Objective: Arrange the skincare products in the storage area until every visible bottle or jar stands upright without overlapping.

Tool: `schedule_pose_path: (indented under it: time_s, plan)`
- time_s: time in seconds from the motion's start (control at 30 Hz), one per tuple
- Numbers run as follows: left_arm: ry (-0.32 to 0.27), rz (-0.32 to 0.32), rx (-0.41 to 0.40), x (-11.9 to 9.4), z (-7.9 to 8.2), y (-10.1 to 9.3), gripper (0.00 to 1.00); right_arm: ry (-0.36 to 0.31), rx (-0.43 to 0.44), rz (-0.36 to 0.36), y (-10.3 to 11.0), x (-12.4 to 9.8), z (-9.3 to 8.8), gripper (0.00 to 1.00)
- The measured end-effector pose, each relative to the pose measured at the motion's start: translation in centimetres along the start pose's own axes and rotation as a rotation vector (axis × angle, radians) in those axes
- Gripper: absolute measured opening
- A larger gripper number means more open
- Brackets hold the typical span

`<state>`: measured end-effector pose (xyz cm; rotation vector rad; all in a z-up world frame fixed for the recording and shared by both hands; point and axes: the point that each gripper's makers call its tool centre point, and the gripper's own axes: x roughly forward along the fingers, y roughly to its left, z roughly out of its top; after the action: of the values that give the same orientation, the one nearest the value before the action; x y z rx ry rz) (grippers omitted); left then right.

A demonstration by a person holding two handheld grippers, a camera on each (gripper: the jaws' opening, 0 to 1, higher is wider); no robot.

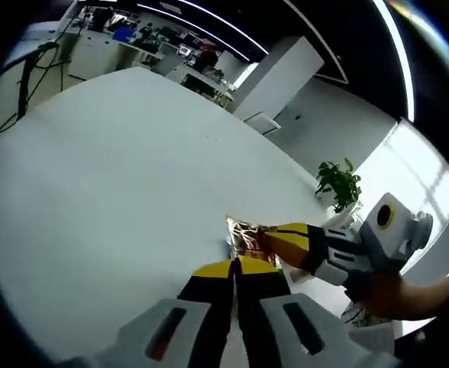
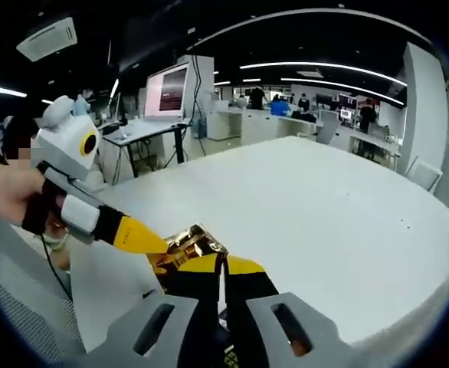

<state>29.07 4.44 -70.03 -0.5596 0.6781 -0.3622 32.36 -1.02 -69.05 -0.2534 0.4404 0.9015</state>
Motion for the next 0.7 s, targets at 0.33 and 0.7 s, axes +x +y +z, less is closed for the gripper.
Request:
schedule_pose_path:
  time_s: [0.33, 0.7]
  plan:
    - [0.037, 0.047, 0.013, 1.8, -1.1, 2.0, 0.02, 0.062, -0.056, -0.018, -0.2, 2.3, -2.1, 0.01]
    - [0.077, 0.086, 0.045, 3.3, -2.4, 3.7, 0.02, 0.116, -0.119, -0.002, -0.3, 3.8, -3.9, 0.01]
